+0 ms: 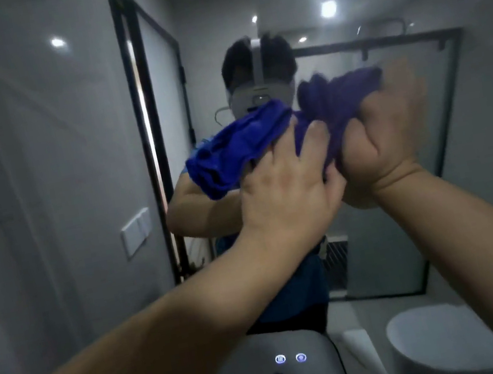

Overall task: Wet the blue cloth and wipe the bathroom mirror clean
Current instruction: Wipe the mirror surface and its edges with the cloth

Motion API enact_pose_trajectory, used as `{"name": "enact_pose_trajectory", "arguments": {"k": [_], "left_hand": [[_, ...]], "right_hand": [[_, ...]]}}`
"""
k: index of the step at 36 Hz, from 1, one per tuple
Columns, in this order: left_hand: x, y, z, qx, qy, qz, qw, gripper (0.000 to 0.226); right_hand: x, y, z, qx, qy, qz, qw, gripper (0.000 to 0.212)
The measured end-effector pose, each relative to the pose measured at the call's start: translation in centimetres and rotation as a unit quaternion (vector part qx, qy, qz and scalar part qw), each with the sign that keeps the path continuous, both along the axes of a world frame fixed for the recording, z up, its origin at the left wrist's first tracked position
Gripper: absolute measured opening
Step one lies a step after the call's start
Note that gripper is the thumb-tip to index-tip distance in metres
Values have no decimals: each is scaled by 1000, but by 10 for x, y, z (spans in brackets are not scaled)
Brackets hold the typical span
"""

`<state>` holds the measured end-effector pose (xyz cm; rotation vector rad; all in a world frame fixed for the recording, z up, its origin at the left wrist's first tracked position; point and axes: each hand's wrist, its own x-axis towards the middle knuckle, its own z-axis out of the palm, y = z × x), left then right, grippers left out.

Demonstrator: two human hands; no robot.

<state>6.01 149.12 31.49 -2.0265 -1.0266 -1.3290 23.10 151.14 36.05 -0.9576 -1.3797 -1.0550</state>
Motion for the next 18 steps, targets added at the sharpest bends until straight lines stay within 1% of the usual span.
{"name": "enact_pose_trajectory", "arguments": {"k": [2, 5, 7, 9, 11, 13, 15, 16, 18], "left_hand": [[-5, 3, -33, -11, 38, -2, 999, 49], [-15, 11, -98, -38, 105, -12, 994, 49], [-22, 13, -143, -56, 133, -53, 988, 43], [-35, 10, -176, -72, 160, -83, 981, 48], [-58, 11, -202, -99, 120, -85, 984, 49], [-89, 12, -218, -135, 66, -59, 987, 49], [-118, 17, -223, -104, 33, 15, 994, 51], [-130, 20, -217, -97, -13, 41, 994, 51], [-150, 30, -179, -74, -147, 66, 984, 46]], "right_hand": [[-2, -5, 0, 5, 7, 15, 1000, 13], [-9, -15, 0, -9, 34, 50, 998, 14], [-17, -22, -5, -29, 49, 40, 998, 14], [-29, -29, -17, -63, 61, 17, 996, 13], [-44, -38, -41, -118, 86, 6, 989, 18], [-56, -47, -74, -175, 116, 7, 978, 20], [-62, -52, -112, -225, 134, -2, 965, 21], [-64, -54, -129, -247, 144, -6, 958, 24], [-66, -56, -158, -285, 161, -8, 945, 30]]}}
